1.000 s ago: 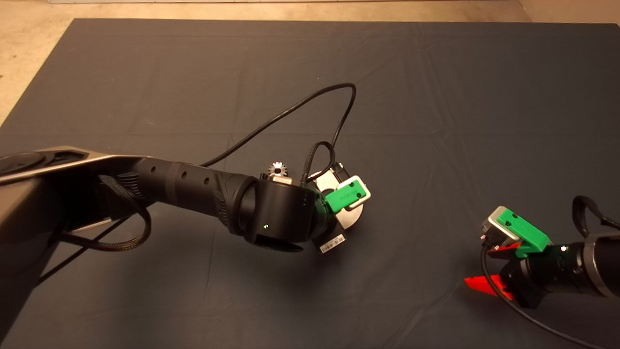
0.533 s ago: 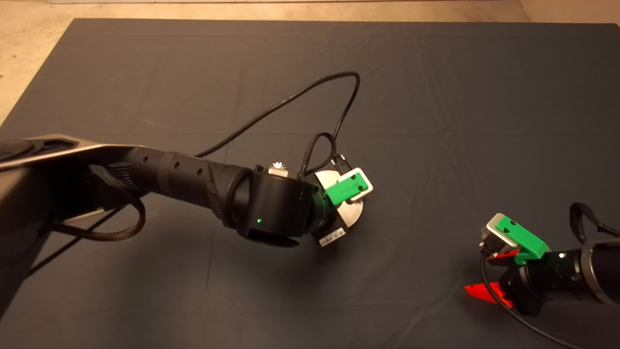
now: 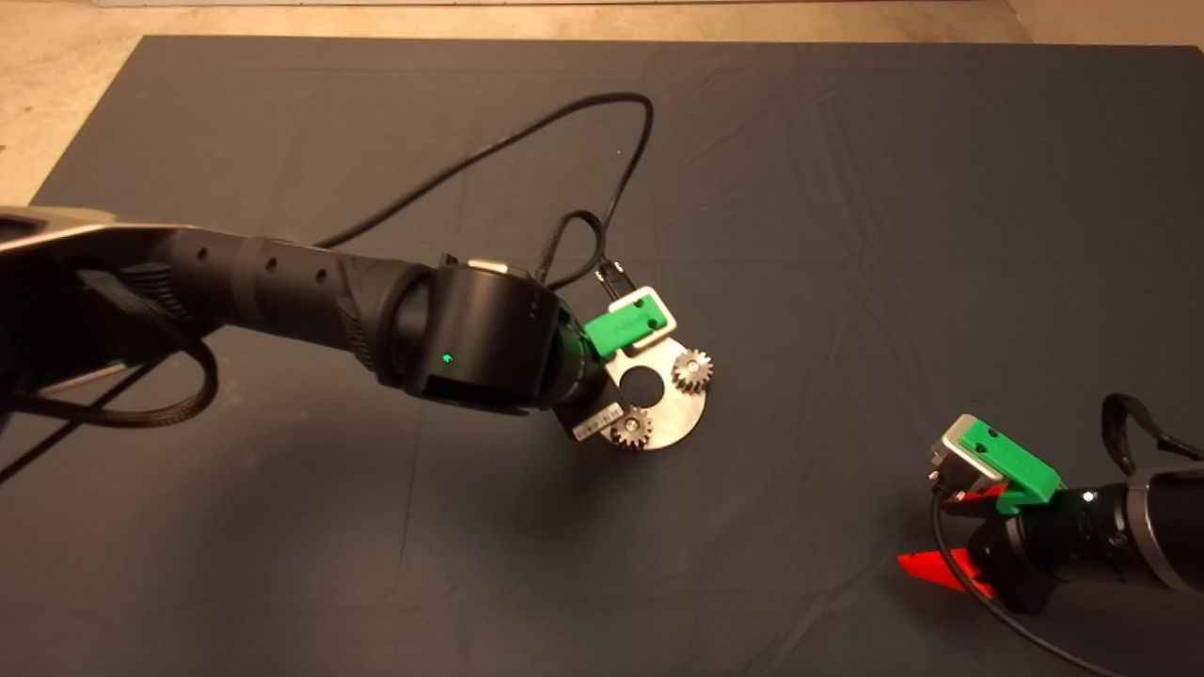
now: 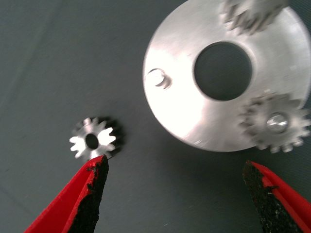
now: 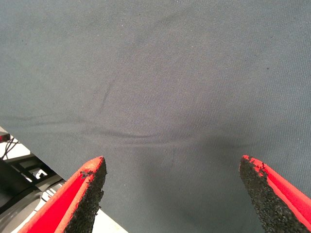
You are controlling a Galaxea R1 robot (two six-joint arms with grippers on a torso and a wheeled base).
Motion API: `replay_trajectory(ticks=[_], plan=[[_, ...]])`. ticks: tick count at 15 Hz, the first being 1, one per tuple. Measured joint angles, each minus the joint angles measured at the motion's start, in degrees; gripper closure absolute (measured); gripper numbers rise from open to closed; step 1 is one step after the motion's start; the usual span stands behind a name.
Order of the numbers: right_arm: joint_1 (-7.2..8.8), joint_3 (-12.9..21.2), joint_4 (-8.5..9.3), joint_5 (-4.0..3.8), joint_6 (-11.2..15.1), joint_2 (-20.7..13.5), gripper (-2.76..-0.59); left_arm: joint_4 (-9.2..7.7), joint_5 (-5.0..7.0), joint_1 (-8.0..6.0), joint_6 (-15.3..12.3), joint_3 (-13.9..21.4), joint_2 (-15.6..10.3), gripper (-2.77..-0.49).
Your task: Install three planetary gears onto the carrier pins
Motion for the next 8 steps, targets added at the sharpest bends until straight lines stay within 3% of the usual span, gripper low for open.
replay_trajectory(ticks=[4,8], plan=[[0.0,0.0,0.0,0.09,-0.02,0.05,-2.02,-0.85,0.02,-0.2,1.76,-0.61,-3.75,-1.93],[0.0,0.01,0.0,0.09,-0.27,0.0,-2.02,-1.0,0.02,-0.75,3.13,-5.3,-5.74,-1.93]])
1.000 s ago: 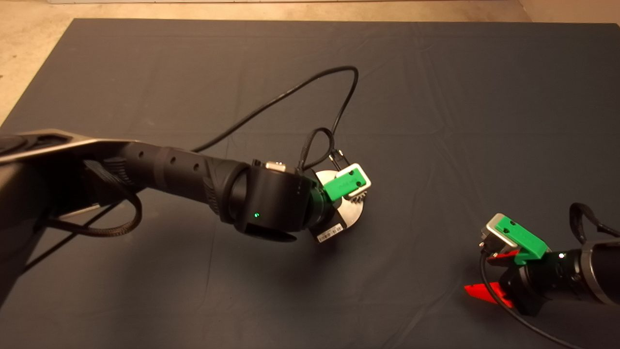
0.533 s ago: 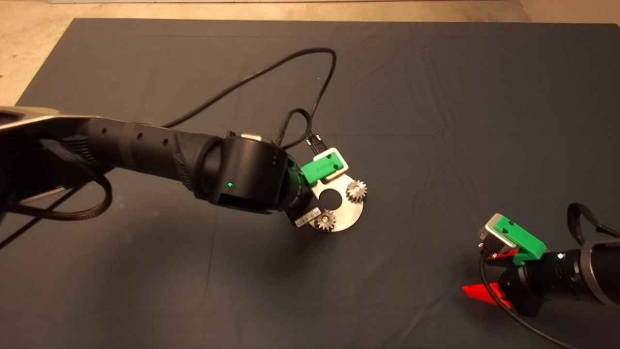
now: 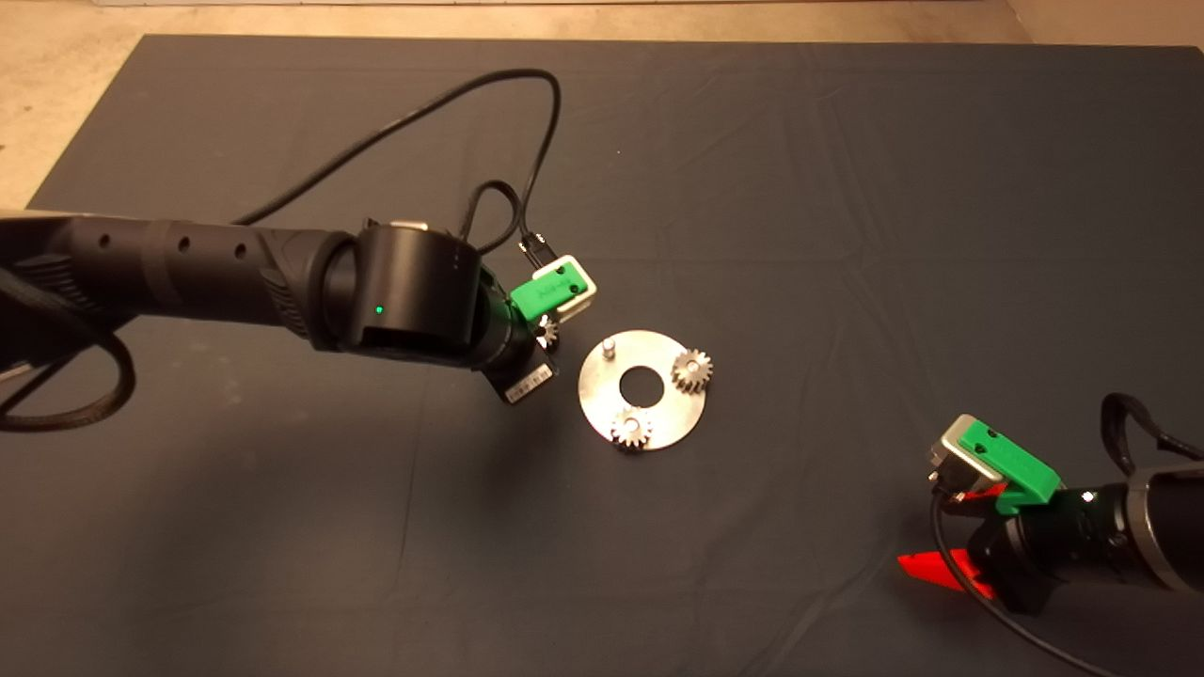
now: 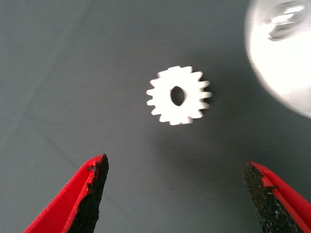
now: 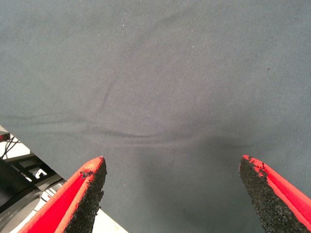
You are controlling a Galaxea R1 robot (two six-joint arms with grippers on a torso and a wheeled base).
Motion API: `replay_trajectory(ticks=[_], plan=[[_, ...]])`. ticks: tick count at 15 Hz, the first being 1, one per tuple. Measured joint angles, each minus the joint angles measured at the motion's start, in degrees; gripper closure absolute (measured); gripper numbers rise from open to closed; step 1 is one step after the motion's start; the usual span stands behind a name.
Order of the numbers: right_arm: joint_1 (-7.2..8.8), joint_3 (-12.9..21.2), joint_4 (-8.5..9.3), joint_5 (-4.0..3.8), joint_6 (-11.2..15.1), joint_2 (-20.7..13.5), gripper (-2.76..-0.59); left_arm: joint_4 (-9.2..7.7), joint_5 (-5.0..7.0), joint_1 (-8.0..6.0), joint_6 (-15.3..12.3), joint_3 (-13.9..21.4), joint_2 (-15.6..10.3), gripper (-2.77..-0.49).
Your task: Install three planetary gears onto the carrier pins
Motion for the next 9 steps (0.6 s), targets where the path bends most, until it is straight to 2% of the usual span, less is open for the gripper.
replay_trajectory(ticks=[1,3,7,9], plan=[[0.0,-0.01,0.0,0.0,-0.02,0.02,-2.02,0.0,-0.06,-0.07,0.2,-0.64,-0.34,-1.93],[0.02,0.01,0.0,0.02,-0.05,0.02,-2.02,-0.02,-2.15,-0.01,0.37,-2.17,-0.63,-1.93],[0.0,0.01,0.0,0.0,-0.13,0.02,-2.02,0.0,-3.17,0.03,0.17,-2.62,-0.44,-1.93],[0.02,-0.01,0.0,0.02,-0.13,0.07,-2.02,-0.02,-3.46,0.51,0.11,-2.62,-0.44,-1.93]])
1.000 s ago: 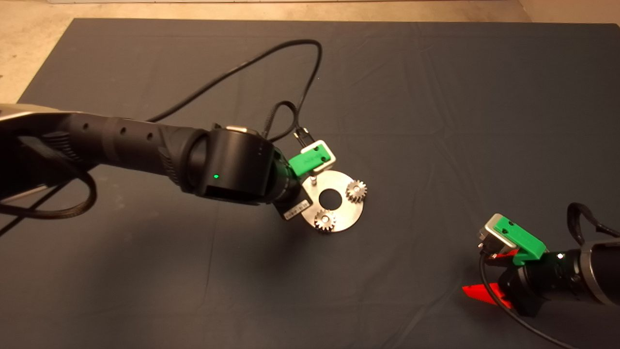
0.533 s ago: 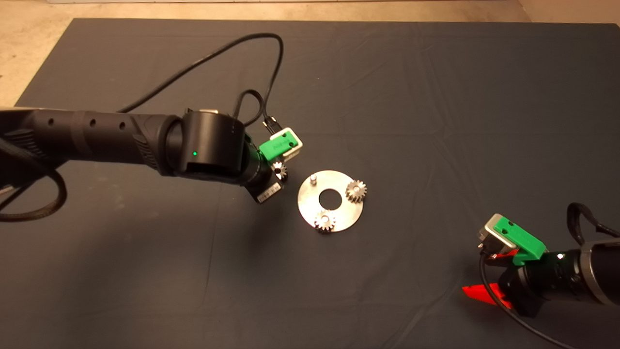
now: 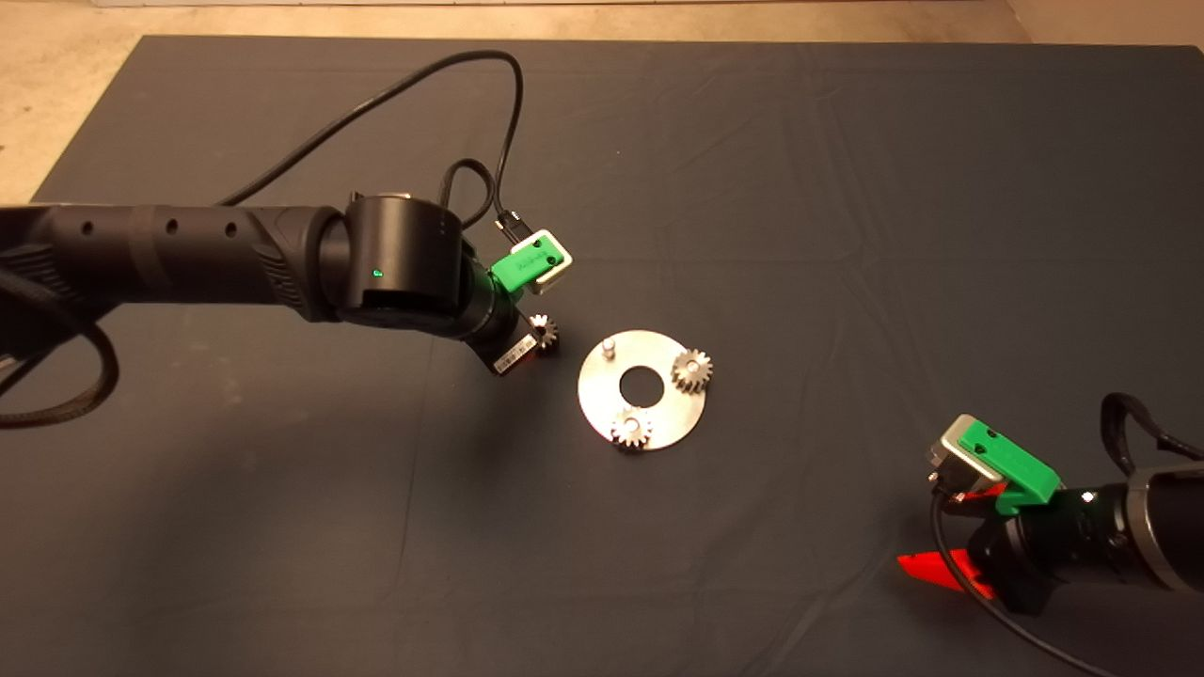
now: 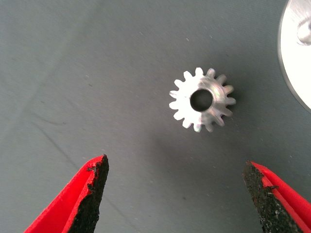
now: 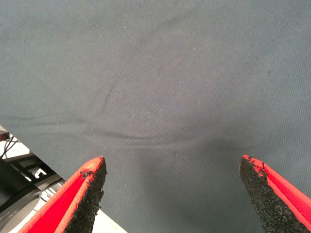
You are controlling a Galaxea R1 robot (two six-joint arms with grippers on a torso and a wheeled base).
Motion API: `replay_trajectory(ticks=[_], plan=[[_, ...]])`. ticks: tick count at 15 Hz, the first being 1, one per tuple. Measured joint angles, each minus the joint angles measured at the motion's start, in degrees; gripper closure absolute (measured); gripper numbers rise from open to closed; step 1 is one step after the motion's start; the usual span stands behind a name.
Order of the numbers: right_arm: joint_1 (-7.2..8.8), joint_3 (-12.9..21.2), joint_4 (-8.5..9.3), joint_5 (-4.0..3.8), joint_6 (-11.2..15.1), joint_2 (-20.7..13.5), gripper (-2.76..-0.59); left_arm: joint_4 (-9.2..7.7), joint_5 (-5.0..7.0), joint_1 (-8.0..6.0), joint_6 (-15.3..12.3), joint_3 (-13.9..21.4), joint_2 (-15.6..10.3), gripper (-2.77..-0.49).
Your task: Install three planetary gears onto the carrier pins
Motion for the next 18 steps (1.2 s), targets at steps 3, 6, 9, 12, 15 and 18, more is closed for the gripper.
replay_trajectory(ticks=[3,6,9,12,15,18], plan=[[-0.02,0.02,0.0,-0.02,0.0,0.1,-2.02,0.0,-0.59,0.11,-1.21,0.0,0.0,-1.93],[-0.02,0.01,0.0,0.0,-0.01,0.1,-2.02,0.06,-1.85,0.89,-1.35,0.0,0.0,-1.93],[-0.02,0.02,0.02,0.0,-0.01,0.1,-2.02,0.06,-3.81,2.5,-1.37,-1.14,0.0,-1.93],[-0.02,0.02,0.0,-0.02,-0.01,0.1,-2.02,0.28,-5.08,3.12,-1.38,-1.9,0.0,-1.93],[-0.02,0.02,0.0,0.0,-0.01,0.09,-2.02,0.44,-5.19,3.12,-1.38,-2.28,0.0,-1.93],[-0.02,0.02,0.0,0.0,-0.01,0.09,-2.02,0.45,-7.42,3.12,-1.38,-3.61,0.21,-1.93]])
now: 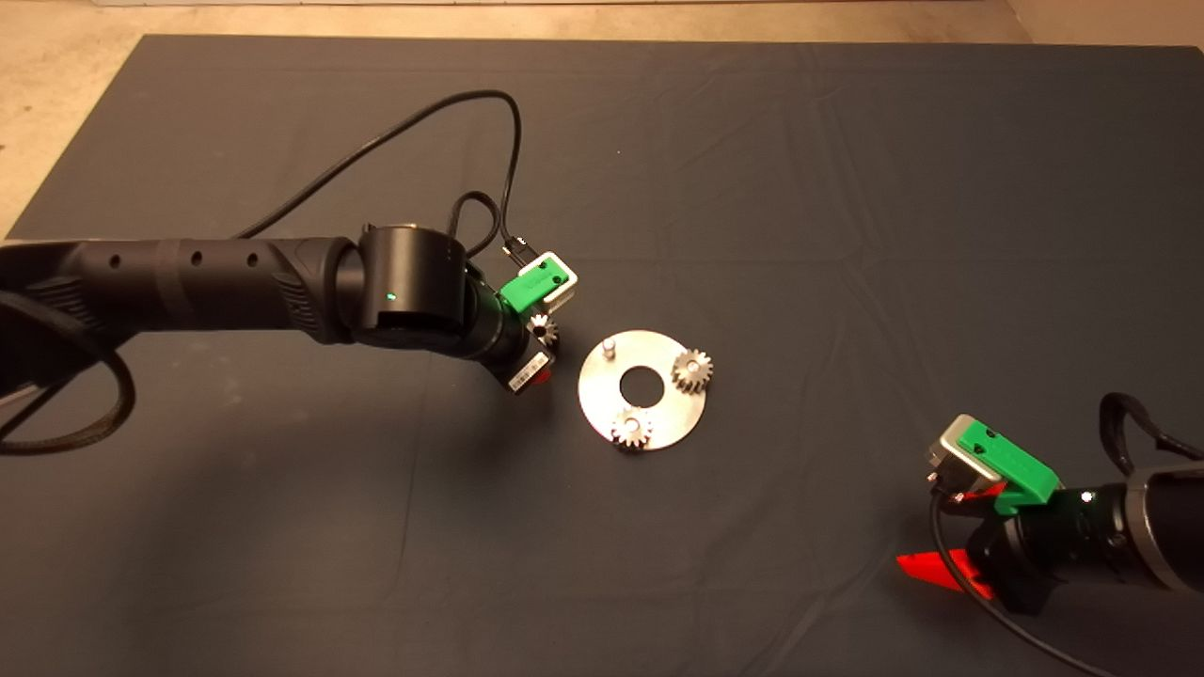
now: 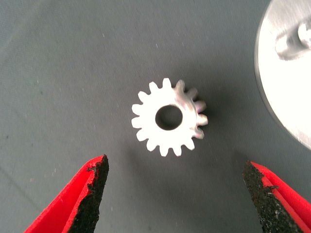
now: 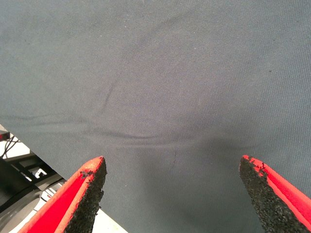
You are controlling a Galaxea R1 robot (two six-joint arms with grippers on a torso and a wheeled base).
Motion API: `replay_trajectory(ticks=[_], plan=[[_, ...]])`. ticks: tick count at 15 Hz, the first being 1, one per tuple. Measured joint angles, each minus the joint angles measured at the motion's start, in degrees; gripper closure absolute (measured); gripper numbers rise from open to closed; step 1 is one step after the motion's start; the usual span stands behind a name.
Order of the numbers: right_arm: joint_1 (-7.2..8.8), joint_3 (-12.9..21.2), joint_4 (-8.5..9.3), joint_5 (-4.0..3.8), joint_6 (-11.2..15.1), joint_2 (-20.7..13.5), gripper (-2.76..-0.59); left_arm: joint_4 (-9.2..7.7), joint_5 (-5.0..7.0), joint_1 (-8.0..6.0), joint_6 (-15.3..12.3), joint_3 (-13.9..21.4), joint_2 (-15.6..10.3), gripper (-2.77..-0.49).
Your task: Install three planetary gears onto the carrier pins
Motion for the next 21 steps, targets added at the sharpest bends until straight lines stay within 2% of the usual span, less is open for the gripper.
replay_trajectory(ticks=[5,9,14,18,21], plan=[[0.0,0.0,0.0,-0.02,0.0,-0.13,-2.02,0.08,-0.67,0.0,-0.02,-1.38,1.17,-1.93],[0.0,-0.02,0.0,-0.02,-0.02,-0.16,-2.02,0.4,-2.24,0.0,-0.02,-2.54,1.35,-1.93],[0.0,0.0,0.0,-0.02,-0.02,-0.16,-2.02,0.43,-2.35,0.02,0.0,-3.15,1.38,-1.93],[0.0,-0.02,0.0,-0.02,-0.05,-0.14,-2.02,0.84,-3.0,2.07,0.02,-3.43,1.38,-1.93],[0.0,0.0,0.02,-0.02,-0.05,-0.16,-2.02,1.26,-3.14,2.01,0.02,-3.89,1.38,-1.93]])
